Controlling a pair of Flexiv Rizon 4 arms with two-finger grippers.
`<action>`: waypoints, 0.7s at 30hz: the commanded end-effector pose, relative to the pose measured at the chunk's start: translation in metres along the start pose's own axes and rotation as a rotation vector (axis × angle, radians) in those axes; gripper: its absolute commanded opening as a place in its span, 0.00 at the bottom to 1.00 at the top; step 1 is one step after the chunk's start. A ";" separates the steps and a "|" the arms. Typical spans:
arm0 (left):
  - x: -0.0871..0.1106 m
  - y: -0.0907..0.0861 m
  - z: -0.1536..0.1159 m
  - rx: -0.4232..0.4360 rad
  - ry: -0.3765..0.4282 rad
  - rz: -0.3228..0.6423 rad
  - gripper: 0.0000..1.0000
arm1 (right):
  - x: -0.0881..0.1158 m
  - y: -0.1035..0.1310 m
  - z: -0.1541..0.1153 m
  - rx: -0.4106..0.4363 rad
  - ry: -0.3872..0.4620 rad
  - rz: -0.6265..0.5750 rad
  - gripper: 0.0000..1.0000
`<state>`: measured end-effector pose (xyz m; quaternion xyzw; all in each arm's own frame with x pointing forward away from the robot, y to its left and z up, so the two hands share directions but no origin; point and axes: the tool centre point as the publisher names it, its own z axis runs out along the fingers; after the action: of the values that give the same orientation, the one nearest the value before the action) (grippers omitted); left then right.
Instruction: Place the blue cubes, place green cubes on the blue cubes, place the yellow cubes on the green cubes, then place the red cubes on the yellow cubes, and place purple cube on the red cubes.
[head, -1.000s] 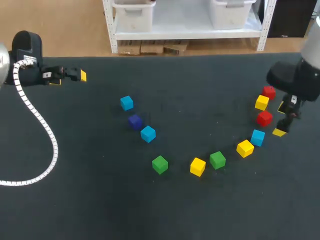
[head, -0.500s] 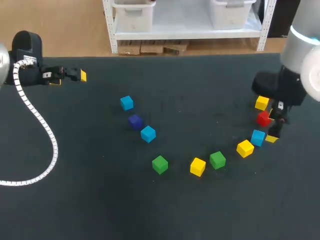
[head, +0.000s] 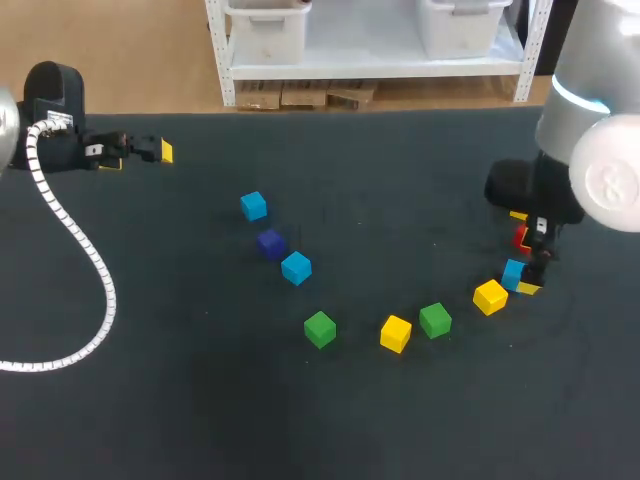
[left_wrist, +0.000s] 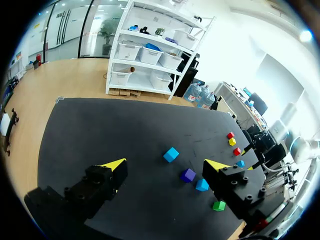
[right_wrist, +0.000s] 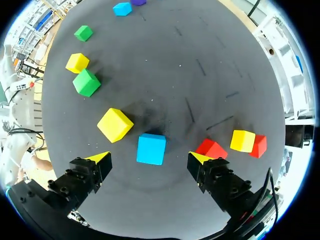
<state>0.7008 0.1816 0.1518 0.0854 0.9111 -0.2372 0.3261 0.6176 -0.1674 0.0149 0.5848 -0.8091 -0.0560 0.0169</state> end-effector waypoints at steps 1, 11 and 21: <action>0.001 0.002 0.000 0.009 -0.005 0.002 1.00 | -0.004 -0.008 0.007 -0.013 0.013 -0.004 1.00; 0.001 0.002 0.000 0.009 -0.005 0.002 1.00 | -0.003 -0.015 0.015 -0.012 0.024 0.006 0.49; 0.001 0.002 0.000 0.009 -0.005 0.002 1.00 | -0.001 -0.016 0.017 -0.012 0.032 0.017 0.35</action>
<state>0.7008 0.1816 0.1518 0.0854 0.9111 -0.2372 0.3261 0.6297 -0.1704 -0.0030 0.5786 -0.8132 -0.0525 0.0333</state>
